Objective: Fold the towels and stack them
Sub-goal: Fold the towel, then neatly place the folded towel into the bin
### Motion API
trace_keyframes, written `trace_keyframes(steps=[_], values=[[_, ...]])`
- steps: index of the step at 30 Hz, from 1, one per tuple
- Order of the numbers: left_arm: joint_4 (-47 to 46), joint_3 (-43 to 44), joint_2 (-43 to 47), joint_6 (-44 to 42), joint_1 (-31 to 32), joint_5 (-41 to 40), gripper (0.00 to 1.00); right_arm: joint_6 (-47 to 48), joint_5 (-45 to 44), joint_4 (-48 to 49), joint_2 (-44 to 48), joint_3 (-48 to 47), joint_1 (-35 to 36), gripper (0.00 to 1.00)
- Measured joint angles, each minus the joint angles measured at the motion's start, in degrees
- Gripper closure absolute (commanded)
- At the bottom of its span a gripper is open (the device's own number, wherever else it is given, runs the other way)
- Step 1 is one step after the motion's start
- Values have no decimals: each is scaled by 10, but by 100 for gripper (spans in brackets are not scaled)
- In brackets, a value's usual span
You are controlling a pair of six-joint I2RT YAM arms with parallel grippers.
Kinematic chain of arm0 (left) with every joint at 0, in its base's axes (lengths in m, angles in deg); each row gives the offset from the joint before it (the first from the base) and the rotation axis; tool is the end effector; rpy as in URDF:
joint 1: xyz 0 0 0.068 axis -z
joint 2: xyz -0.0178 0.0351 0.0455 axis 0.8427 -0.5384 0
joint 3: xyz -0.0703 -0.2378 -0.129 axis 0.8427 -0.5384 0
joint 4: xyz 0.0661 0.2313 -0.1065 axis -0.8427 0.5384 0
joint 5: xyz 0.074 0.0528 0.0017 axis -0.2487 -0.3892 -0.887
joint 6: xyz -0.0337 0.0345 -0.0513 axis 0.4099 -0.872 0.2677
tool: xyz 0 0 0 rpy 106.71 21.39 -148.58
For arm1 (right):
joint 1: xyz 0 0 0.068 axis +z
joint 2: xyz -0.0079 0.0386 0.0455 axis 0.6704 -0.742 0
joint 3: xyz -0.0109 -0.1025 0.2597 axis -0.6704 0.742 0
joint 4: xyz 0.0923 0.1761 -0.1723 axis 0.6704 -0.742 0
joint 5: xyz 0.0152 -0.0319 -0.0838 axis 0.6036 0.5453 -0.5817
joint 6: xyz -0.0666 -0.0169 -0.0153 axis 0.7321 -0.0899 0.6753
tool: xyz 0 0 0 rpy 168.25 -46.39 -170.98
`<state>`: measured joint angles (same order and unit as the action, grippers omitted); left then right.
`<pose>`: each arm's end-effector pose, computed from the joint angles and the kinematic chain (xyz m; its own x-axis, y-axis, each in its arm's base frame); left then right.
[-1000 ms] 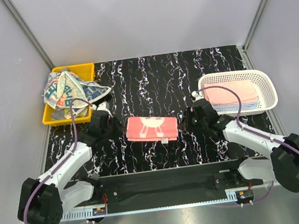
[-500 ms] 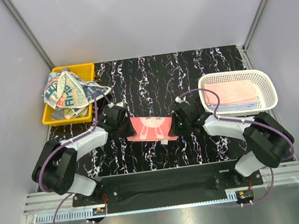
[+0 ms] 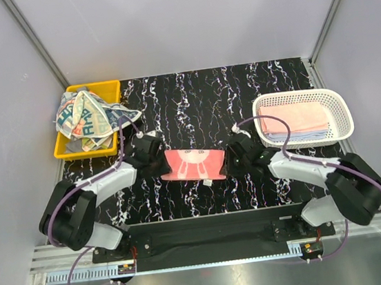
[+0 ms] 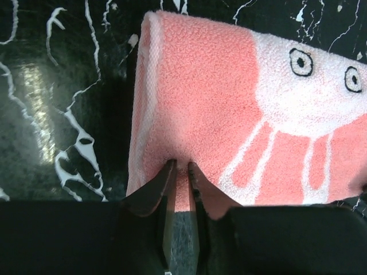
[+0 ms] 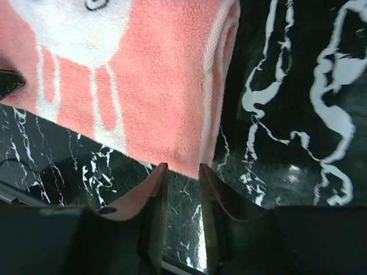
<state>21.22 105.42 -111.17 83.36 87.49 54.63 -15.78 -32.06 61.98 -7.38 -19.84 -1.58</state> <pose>0.2431 -0.1407 0.1461 -0.8633 -0.2210 -0.4537 -0.0474 0.9305 -0.3631 0.2109 0.1828 0.1505 -0.8857 0.1355 -0.4441 -0.0863 0.8918 0.4442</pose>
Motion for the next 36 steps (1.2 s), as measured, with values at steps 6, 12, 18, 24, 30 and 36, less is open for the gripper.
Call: trace_keyframes(steps=[6, 12, 18, 24, 30, 36], values=[[70, 54, 27, -15, 12, -19, 76, 10, -68, -72, 73, -27, -2, 50], [72, 118, 16, -21, 56, -10, 76, 19, -83, -76, 46, -43, -16, 42], [36, 135, -59, -21, 95, 33, 76, 33, -77, -31, -29, -46, -26, 36], [16, 131, -116, -16, 111, 58, 77, 34, -57, 36, -76, -46, -27, 39], [-12, 108, -121, -1, 111, 60, 78, 30, -47, 96, -106, -49, -27, 51], [-14, 103, -113, 5, 111, 60, 78, 28, -43, 94, -126, -63, -25, 83]])
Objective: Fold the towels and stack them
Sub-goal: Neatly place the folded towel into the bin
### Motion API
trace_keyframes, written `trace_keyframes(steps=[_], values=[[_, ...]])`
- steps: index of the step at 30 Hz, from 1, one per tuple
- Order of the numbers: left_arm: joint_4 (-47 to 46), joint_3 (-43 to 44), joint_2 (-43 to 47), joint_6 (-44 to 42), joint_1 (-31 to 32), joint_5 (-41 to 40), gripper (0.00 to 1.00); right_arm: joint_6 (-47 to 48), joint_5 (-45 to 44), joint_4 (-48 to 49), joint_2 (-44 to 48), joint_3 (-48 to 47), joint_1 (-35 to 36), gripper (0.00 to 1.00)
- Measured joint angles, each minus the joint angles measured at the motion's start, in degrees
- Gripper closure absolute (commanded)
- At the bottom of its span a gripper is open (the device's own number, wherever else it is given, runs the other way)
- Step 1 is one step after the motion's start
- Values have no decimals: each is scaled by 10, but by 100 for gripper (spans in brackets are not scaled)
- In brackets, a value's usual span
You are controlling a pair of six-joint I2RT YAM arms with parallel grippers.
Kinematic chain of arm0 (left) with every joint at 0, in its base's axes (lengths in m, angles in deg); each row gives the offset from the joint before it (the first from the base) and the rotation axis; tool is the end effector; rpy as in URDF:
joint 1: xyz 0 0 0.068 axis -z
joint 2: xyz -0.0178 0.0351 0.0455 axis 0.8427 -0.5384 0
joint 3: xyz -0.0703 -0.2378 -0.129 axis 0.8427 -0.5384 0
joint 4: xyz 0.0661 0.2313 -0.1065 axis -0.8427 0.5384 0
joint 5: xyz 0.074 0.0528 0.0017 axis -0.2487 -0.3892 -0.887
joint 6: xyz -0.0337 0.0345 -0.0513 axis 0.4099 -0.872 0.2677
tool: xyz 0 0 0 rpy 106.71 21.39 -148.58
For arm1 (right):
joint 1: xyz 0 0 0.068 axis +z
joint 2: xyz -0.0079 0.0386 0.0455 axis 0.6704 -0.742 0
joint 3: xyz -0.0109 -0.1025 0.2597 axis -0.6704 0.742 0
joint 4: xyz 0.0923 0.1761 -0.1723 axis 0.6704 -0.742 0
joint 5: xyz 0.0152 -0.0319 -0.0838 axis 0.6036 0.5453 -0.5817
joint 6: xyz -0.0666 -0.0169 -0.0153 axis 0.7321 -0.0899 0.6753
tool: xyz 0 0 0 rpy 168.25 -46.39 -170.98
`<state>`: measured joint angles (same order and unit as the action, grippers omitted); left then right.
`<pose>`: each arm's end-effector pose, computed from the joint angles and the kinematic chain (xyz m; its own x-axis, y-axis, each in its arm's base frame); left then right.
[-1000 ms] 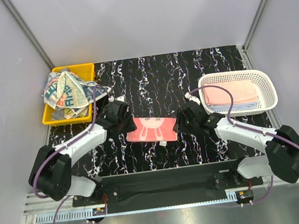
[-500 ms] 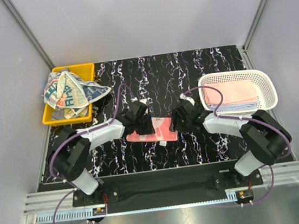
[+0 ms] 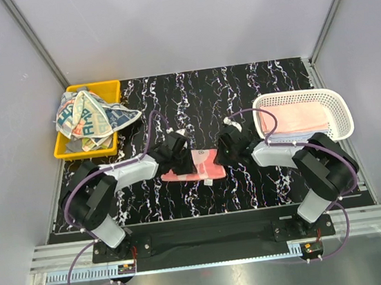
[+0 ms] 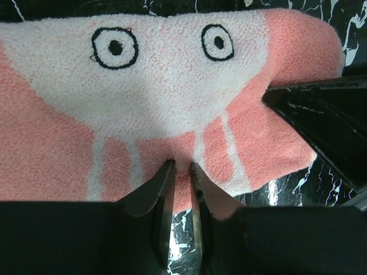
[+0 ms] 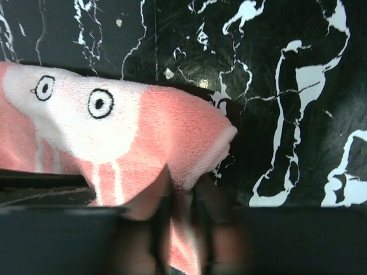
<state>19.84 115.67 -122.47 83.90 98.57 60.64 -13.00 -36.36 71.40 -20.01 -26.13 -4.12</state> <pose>0.2462 -0.2232 0.1443 -0.9158 -0.0333 -0.4003 0.1585 0.8858 -0.4361 0.2604 0.2003 0.1345 -0.8296 0.1665 -0.5330 -0.0772 0.9111 0.4048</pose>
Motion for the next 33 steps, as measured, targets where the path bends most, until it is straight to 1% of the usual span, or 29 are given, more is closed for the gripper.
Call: trace_keyframes(steps=[3, 4, 7, 11, 15, 18, 21, 23, 27, 30, 33], values=[[23, 0, 20, 0, 0, 0, 77, 10, -5, -41, -3, -22, 2, 99], [38, 2, 34, -1, 0, -2, 76, 15, -10, -58, -3, -30, 3, 100], [96, 21, 94, -5, -1, -5, 74, 33, -23, -112, -2, -54, 3, 100], [162, 86, 197, -26, -10, -15, 72, 64, -50, -186, 14, -80, 3, 100], [202, 140, 285, -62, -24, -36, 72, 105, -101, -270, 44, -123, 3, 100], [231, 139, 339, -84, -29, -59, 72, 143, -151, -322, 60, -172, 3, 100], [253, 106, 377, -101, -29, -71, 72, 183, -191, -351, 65, -209, -4, 100], [268, 73, 396, -110, -29, -78, 72, 212, -210, -358, 71, -219, -21, 100], [299, 8, 437, -125, -29, -92, 72, 266, -222, -361, 89, -220, -86, 100], [327, -11, 472, -131, -29, -93, 72, 302, -226, -358, 100, -220, -151, 100], [332, -13, 501, -137, -29, -93, 72, 329, -223, -347, 103, -219, -203, 100]])
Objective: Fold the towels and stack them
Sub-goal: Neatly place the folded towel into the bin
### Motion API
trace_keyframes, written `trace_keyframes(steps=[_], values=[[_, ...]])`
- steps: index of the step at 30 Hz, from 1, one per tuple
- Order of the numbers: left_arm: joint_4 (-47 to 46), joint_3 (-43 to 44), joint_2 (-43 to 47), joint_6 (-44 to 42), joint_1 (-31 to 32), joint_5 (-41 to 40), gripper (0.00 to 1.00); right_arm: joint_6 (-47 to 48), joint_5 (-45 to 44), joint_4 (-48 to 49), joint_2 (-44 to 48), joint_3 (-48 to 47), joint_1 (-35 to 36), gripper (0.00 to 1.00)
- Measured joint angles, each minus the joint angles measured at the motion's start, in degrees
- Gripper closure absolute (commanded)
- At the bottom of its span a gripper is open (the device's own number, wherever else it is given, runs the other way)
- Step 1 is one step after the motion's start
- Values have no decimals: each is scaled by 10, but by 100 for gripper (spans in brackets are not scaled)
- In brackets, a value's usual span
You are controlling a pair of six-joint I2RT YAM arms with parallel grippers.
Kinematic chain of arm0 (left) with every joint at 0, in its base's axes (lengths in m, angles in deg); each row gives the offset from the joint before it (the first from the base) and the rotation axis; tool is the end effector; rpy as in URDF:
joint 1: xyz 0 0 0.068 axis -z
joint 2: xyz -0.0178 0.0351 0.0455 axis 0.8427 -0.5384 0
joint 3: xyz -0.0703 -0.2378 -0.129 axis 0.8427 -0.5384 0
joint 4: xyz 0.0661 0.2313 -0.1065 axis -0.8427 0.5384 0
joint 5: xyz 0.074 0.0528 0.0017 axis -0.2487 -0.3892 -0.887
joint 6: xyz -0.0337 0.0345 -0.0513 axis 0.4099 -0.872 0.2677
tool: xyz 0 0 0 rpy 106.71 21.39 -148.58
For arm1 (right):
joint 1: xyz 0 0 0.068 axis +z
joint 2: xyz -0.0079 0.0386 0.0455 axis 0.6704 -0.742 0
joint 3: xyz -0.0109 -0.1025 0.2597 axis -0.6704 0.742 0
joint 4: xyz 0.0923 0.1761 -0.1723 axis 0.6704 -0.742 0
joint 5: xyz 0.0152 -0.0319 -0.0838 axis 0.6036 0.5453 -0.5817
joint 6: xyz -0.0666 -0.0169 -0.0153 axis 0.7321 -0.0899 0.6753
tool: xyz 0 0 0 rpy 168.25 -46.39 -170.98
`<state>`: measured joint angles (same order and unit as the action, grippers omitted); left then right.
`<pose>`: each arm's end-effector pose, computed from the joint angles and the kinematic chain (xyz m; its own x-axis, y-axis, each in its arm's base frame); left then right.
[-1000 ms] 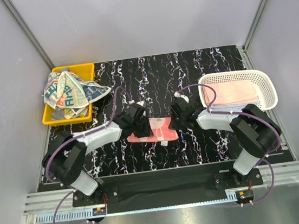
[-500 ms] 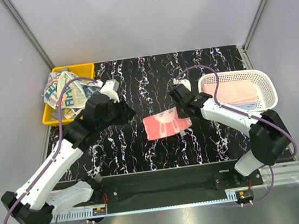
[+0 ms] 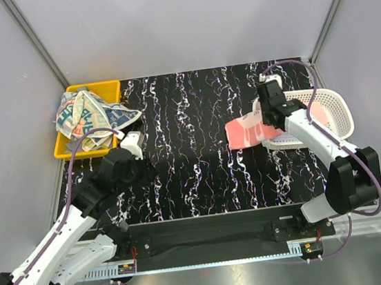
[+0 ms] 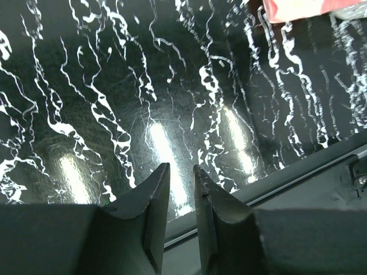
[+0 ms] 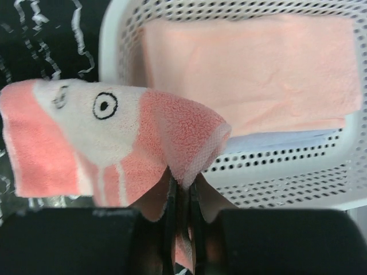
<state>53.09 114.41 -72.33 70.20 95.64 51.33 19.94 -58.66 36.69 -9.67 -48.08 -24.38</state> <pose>0.1357 -0.1027 0.2949 -0.6921 -0.0008 -0.7218 0.3162 0.8986 -0.3042 0.3136 0.0750 0.2659 -0.7319 -0.1173 -0.6712 0.0678 0.9677 -0.2429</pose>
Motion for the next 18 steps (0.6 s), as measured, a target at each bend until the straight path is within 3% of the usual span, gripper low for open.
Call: trace_keyframes(steps=[9, 18], values=[[-3, -9, 21, -13, 0, 14, 72, 77, 50, 56, 27, 12, -128, 100], [-4, -13, 30, -17, 0, 17, 71, 111, 100, 99, 26, 15, -210, 100]])
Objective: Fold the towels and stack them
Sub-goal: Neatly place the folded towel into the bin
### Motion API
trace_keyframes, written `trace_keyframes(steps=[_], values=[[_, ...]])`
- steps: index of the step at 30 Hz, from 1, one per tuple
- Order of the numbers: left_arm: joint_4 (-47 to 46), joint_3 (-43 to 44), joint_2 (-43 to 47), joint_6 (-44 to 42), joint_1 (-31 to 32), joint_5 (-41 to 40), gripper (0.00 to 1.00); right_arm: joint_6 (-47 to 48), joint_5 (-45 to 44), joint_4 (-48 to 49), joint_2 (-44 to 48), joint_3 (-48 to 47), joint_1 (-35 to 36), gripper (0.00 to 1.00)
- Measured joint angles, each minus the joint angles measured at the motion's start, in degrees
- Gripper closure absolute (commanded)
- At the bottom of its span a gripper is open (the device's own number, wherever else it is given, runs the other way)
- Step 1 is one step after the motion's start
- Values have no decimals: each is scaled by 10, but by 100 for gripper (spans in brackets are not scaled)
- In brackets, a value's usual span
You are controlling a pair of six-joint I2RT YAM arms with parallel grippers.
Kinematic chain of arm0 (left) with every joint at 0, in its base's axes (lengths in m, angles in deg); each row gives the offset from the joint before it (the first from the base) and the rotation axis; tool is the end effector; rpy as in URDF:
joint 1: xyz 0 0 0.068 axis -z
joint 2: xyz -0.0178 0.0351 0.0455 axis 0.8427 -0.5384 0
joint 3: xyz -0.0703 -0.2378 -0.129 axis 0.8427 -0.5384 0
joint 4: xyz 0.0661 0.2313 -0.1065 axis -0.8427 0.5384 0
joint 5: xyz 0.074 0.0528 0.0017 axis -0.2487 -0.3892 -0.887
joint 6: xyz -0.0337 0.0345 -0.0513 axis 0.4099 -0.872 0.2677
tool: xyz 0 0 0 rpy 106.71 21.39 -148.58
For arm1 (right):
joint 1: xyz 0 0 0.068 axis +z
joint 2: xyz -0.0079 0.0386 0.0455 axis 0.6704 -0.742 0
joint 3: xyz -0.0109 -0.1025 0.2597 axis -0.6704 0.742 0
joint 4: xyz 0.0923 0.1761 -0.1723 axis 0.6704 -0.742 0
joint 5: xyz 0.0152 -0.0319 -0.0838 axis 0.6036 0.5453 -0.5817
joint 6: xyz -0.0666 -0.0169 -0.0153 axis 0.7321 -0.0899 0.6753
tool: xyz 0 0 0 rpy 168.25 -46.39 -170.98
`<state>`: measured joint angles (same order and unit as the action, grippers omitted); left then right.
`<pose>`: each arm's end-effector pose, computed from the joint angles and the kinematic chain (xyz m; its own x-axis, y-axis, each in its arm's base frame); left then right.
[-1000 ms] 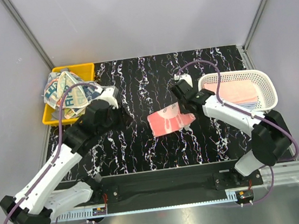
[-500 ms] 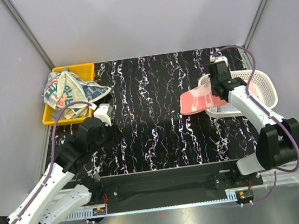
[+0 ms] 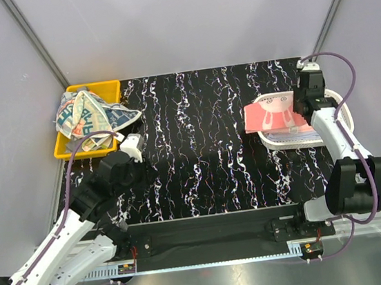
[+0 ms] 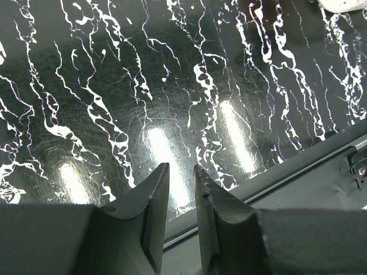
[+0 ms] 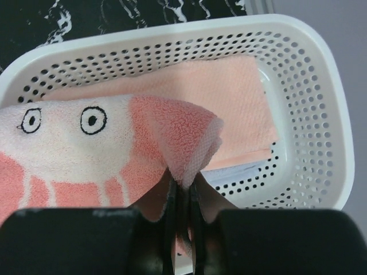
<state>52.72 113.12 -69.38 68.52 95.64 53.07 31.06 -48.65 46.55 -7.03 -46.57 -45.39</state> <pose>0.1277 -0.0986 0.2952 -0.6700 0.0150 -0.7422 0.3627 0.8790 -0.3096 0.3279 -0.0334 0.2841 -0.6511 -0.0317 -0.7583 0.2059 0.9543 -0.2167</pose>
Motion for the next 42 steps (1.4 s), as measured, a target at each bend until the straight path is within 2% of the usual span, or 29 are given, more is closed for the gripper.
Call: trace_keyframes(steps=[5, 15, 33, 35, 37, 38, 39, 40, 42], values=[[-3, 0, 10, 0, 0, 0, 71, 10, 16, 31, -18, 0, -37, 100], [-9, -7, 19, 0, 0, 8, 70, 32, 25, 49, -123, -30, -70, 100], [-11, -7, 20, 0, 0, 11, 70, 23, 24, 54, -151, -59, -120, 100], [-11, -7, 20, 0, 0, 11, 70, 17, 24, 54, -159, -62, -121, 77], [-12, -7, 20, 0, 0, 12, 69, 3, 23, 46, -169, -68, -121, 65], [-11, -7, 19, 0, 0, 12, 69, -4, 23, 42, -173, -71, -121, 30], [-12, -7, 19, 0, 0, 12, 69, -17, 21, 40, -175, -73, -121, 4], [-12, -7, 18, 0, 0, 12, 69, -27, 19, 38, -176, -73, -121, 0], [-12, -7, 17, 0, 0, 13, 69, -42, 17, 33, -175, -73, -121, 0]])
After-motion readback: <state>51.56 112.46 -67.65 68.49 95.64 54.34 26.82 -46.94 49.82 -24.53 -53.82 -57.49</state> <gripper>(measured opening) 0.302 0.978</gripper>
